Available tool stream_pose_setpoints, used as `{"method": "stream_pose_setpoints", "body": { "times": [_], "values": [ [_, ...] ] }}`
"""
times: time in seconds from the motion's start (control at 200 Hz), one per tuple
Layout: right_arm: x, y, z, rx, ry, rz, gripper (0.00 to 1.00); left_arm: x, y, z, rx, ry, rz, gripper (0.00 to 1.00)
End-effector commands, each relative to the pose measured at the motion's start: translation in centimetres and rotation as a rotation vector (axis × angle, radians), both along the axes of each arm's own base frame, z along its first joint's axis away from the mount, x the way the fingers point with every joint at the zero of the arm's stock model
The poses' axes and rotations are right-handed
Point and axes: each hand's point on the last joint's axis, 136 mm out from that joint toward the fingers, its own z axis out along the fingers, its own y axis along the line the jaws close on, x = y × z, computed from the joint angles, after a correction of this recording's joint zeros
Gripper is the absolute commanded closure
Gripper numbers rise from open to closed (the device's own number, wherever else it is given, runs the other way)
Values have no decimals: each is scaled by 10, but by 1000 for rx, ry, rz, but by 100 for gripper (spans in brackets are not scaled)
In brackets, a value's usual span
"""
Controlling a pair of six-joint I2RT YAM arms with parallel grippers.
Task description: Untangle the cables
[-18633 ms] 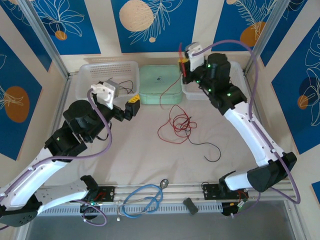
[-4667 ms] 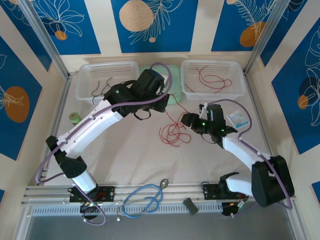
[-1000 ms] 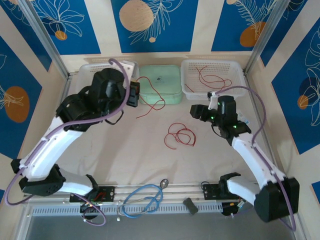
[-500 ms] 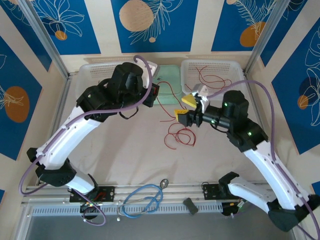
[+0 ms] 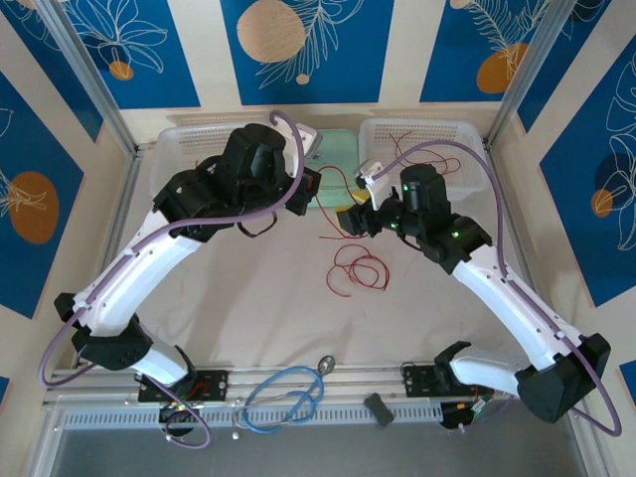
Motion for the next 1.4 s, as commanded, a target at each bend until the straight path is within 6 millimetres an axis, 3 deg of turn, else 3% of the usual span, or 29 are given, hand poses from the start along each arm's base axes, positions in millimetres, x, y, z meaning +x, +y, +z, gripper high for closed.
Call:
{"method": "stream_pose_setpoints", "body": {
  "times": [0.0, 0.125, 0.31, 0.495, 0.74, 0.915, 1.085, 1.236, 1.396],
  "values": [
    [7, -9, 10, -11, -44, -65, 50, -9, 7, 15, -23, -18, -17, 100],
    [11, -19, 14, -14, -46, -112, 74, -10, 10, 14, -16, -19, -9, 100],
    [13, -28, 22, -10, -54, -143, 100, -9, 20, 10, 3, -28, 28, 100],
    [19, -38, 35, 24, -50, -168, 100, -11, 30, 1, 26, -21, 54, 100],
    [50, -66, 57, 54, -15, -252, 100, -19, 43, -29, 49, 25, 74, 52],
    [93, -94, 64, 55, 6, -357, 100, -26, 48, -44, 48, 55, 77, 38],
    [151, -137, 46, 50, 64, -533, 100, -34, 55, -55, 39, 83, 84, 34],
    [200, -183, 6, 0, 119, -715, 100, -40, 65, -62, 31, 98, 99, 33],
    [236, -219, -35, 5, 158, -828, 100, -44, 73, -67, 21, 111, 120, 32]
  ]
}}
